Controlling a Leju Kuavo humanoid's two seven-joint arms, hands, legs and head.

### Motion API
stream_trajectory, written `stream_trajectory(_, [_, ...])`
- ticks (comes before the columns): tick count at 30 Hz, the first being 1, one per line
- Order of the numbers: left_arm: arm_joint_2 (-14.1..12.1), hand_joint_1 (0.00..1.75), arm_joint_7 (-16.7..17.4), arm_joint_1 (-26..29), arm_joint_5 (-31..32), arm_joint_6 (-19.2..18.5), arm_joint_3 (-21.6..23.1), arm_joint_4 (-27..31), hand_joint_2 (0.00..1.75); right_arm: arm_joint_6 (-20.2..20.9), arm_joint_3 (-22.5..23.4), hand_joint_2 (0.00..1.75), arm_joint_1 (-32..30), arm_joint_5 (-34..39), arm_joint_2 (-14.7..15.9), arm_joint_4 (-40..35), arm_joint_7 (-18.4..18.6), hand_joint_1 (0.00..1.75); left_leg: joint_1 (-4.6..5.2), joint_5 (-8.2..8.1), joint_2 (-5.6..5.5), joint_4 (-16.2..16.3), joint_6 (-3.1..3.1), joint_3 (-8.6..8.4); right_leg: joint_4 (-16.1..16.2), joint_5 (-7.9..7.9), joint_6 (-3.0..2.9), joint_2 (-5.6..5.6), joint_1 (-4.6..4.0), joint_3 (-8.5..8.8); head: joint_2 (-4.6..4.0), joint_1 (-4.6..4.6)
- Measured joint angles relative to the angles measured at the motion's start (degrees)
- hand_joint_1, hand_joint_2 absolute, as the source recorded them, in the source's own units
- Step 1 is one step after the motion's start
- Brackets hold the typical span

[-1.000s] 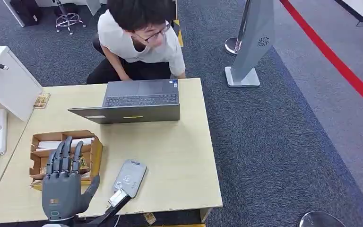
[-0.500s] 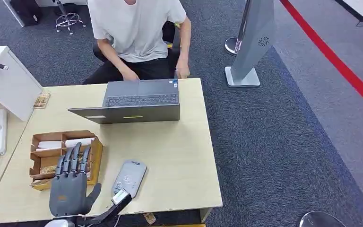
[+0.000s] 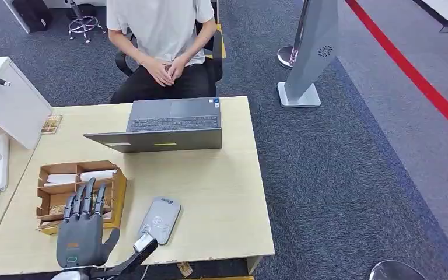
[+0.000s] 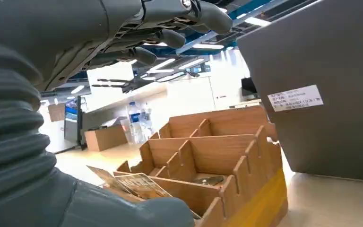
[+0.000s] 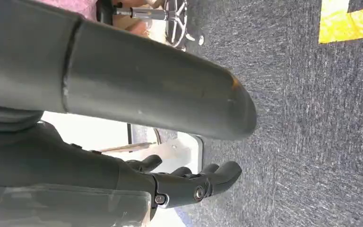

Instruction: Pass the card to the sensor for recognition and then transmit it.

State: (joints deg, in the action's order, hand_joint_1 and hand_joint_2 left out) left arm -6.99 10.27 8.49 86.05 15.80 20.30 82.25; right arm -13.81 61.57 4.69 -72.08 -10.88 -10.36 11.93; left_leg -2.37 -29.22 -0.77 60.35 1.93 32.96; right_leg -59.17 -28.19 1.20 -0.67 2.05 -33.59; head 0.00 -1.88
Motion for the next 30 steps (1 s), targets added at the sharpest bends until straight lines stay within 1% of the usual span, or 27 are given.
stream_trajectory(3, [-0.39,0.0,0.39,0.62,-0.09,0.04,-0.83,0.79,1.75,0.0,0.26,0.0,0.0,0.07,0.0,0.0,0.0,0.0,0.0,0.0,0.0,0.0,0.0,0.0,0.0,0.0,0.0,0.0,0.0,0.0,0.0,0.0])
stream_trajectory(4, [-0.5,0.0,0.42,0.82,-0.13,0.07,-1.01,1.12,1.75,0.0,0.31,1.75,0.0,0.07,0.0,0.0,0.0,0.0,0.0,0.0,0.0,0.0,0.0,0.0,0.0,0.0,0.0,0.0,0.0,0.0,0.0,0.0])
stream_trajectory(25, [-2.38,0.0,0.28,3.78,-1.53,0.48,-7.26,5.81,1.75,-0.09,0.42,1.75,0.0,0.04,0.07,0.0,0.0,0.0,0.0,0.0,-0.01,0.0,0.0,0.01,0.0,0.0,0.0,0.01,0.0,0.01,0.0,0.0])
stream_trajectory(30, [-2.4,0.0,-0.2,4.2,-2.27,0.83,-9.07,6.27,1.75,-0.09,0.41,1.75,0.0,0.04,0.09,0.0,0.0,0.0,0.0,0.0,-0.01,0.0,0.0,0.0,0.0,0.0,0.0,0.01,0.0,0.01,0.0,0.0])
